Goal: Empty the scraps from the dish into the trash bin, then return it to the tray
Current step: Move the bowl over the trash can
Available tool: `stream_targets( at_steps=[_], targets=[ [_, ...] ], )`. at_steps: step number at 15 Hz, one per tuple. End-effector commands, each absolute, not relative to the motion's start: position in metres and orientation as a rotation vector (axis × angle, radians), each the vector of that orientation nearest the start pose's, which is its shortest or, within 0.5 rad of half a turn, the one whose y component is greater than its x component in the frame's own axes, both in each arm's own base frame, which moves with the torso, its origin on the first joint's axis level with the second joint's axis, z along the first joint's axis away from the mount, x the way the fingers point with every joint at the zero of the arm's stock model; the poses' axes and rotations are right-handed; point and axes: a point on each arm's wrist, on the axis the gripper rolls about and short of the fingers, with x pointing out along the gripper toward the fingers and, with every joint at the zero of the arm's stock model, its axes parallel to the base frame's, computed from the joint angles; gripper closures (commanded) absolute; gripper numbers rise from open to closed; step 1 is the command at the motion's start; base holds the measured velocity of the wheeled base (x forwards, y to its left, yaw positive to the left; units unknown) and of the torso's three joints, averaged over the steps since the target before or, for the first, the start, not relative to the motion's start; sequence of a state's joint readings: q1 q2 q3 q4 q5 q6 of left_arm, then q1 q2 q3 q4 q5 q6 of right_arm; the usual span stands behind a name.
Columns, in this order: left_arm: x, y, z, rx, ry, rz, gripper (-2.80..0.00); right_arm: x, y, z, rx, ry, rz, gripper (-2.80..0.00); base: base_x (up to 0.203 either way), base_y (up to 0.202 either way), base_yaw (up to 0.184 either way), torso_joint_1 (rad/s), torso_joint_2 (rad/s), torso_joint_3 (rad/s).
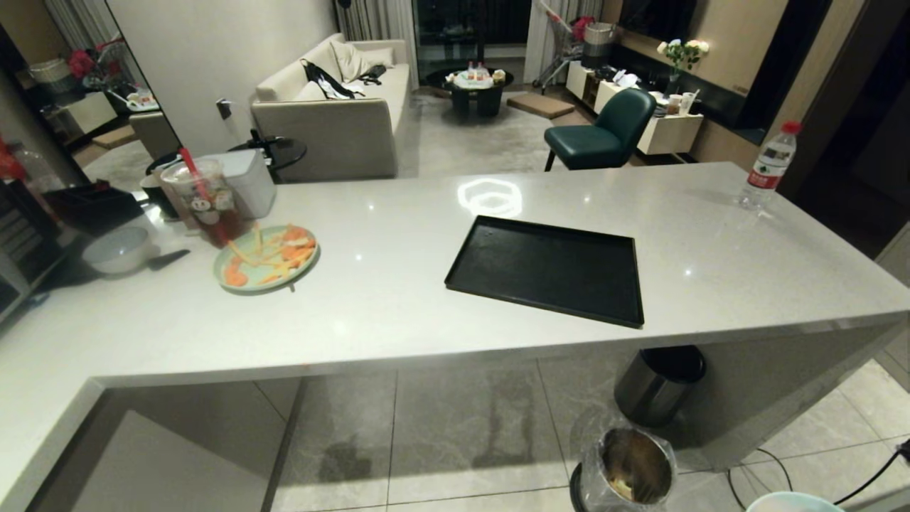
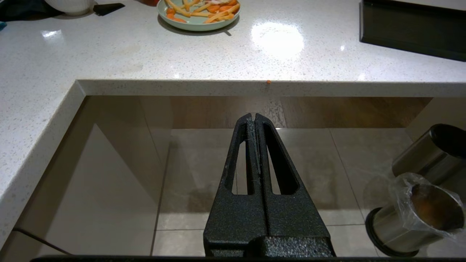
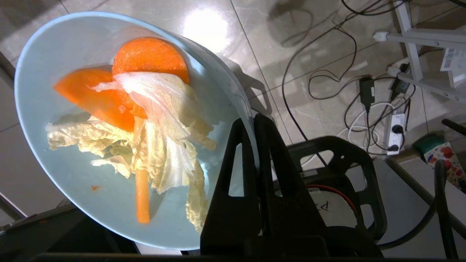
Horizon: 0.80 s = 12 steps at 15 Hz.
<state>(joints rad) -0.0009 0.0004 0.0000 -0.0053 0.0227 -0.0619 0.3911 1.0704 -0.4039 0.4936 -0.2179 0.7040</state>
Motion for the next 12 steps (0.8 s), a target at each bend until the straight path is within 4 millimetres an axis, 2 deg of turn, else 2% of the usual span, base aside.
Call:
stream_targets(
  at_steps=[1,12],
  targets=[
    [-0.0227,0.0005,0.0761,-0.063,-0.005,0.023,0.0,0.0715,0.0243,0.118,0.278,1.091,-0.239,0.0,0.0,0.0,0.0,0.0,0.0,0.0],
    [-0.0227,0.0005,0.0761,-0.063,-0.005,0.022,0.0,0.065,0.0216,0.1208,0.287,1.059,-0.217,0.0,0.0,0.0,0.0,0.0,0.0,0.0]
  ],
)
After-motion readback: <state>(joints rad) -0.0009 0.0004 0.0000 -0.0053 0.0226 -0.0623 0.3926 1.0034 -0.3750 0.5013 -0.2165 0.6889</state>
